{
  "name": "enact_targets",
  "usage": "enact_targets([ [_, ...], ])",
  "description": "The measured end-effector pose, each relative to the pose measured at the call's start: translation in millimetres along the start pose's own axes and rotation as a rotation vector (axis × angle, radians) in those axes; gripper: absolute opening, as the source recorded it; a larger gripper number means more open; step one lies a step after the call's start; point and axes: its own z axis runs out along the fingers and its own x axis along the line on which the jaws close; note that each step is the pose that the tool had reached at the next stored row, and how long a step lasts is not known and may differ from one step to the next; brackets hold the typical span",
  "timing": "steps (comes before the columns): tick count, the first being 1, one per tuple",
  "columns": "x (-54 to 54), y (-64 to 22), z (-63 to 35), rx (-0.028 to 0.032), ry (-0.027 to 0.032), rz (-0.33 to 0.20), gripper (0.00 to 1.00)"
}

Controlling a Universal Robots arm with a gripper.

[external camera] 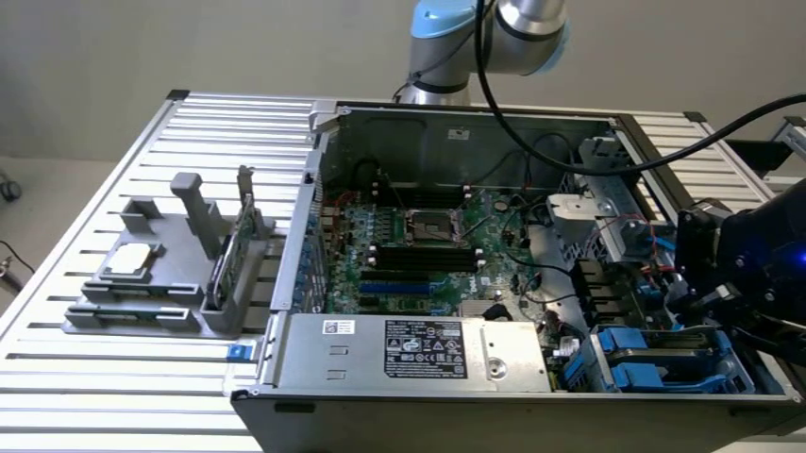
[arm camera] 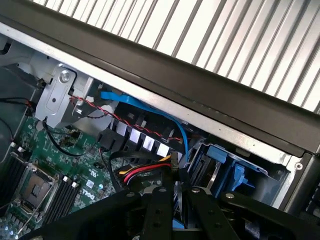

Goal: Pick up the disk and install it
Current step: 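Insert the first disk wire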

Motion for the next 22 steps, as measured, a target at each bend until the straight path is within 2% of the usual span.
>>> enact_targets([
  [4,0.9,-3.3,-0.6,0.0061,0.0024,0.004,0.16],
  [12,1.0,-6.3,-2.9,0.0112,0.0039,0.013,0.16],
  [14,0.9,-6.5,-2.9,0.0136,0.0021,0.017,0.16],
  [22,0.9,-6.4,-3.0,0.0266,-0.0118,0.042,0.16],
])
